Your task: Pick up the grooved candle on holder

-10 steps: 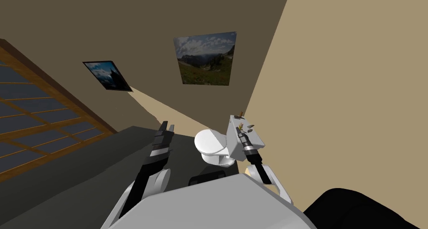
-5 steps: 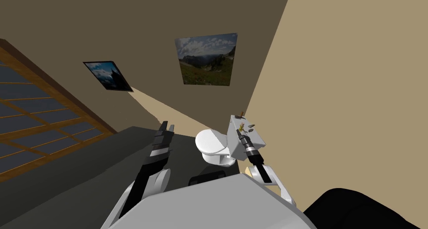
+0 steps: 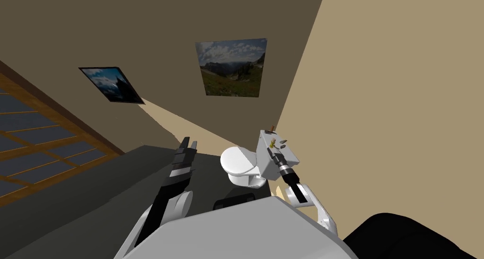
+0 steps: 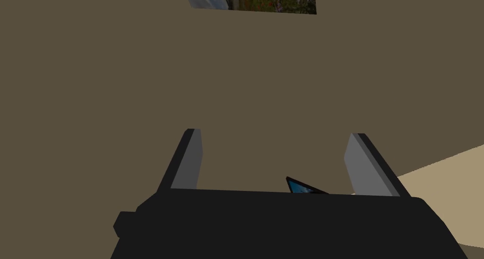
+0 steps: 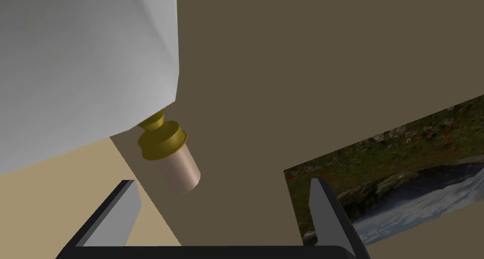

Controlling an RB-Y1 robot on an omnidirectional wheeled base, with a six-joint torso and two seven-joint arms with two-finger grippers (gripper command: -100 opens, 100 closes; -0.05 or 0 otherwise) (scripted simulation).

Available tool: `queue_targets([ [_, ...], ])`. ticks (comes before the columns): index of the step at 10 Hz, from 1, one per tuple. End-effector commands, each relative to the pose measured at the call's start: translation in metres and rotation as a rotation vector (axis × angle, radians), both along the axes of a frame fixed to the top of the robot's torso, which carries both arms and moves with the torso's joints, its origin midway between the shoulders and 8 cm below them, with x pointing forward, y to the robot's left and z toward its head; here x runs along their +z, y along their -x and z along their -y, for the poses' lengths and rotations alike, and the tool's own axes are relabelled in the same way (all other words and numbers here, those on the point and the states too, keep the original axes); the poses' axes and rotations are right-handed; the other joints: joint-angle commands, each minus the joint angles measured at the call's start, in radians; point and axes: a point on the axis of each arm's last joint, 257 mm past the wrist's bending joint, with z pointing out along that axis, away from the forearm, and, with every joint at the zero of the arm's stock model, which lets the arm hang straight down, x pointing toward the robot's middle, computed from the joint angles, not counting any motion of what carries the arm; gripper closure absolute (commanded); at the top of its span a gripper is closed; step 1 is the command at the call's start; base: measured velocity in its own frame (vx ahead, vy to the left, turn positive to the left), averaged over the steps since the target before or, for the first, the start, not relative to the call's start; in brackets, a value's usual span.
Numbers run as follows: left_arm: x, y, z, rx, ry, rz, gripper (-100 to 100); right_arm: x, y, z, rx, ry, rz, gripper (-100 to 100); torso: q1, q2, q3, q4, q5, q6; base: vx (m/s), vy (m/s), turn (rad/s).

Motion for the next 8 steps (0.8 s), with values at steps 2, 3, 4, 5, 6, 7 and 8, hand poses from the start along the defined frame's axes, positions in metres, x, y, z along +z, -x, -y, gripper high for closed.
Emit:
queue_targets([
  [2, 0.0, 0.0, 0.0, 0.0, 0.0, 0.0, 0, -0.006, -0.01, 0.01, 0.012, 0.173, -0.038, -100, 0.0, 0.0, 0.0, 0.0, 0.0, 0.0, 0.028, 0.035, -0.096],
  [3, 0.0, 0.0, 0.0, 0.0, 0.0, 0.0, 0, -0.007, -0.014, 0.013, 0.018, 0.241, -0.051, -100, 0.0, -0.001, 0.0, 0.0, 0.0, 0.0, 0.03, 0.035, -0.09],
  [4, 0.0, 0.0, 0.0, 0.0, 0.0, 0.0, 0, -0.008, -0.018, 0.017, 0.024, 0.308, -0.062, -100, 0.0, -0.001, -0.001, 0.0, 0.0, 0.0, 0.038, 0.029, -0.108],
  [5, 0.0, 0.0, 0.0, 0.0, 0.0, 0.0, 0, -0.008, -0.023, 0.021, 0.03, 0.375, -0.071, -100, 0.0, -0.001, -0.001, 0.0, 0.0, 0.0, 0.048, 0.022, -0.137],
  [6, 0.0, 0.0, 0.0, 0.0, 0.0, 0.0, 0, -0.008, -0.027, 0.024, 0.036, 0.438, -0.079, -100, -0.001, -0.002, -0.001, 0.0, 0.0, 0.0, 0.047, 0.023, -0.103],
  [7, 0.0, 0.0, 0.0, 0.0, 0.0, 0.0, 0, -0.008, -0.032, 0.027, 0.041, 0.498, -0.086, -100, -0.001, -0.002, -0.001, 0.0, 0.0, 0.0, 0.046, 0.025, -0.089],
  [8, 0.0, 0.0, 0.0, 0.0, 0.0, 0.0, 0, -0.007, -0.036, 0.03, 0.046, 0.553, -0.091, -100, -0.001, -0.002, -0.001, 0.0, 0.0, 0.0, 0.046, 0.027, -0.111],
])
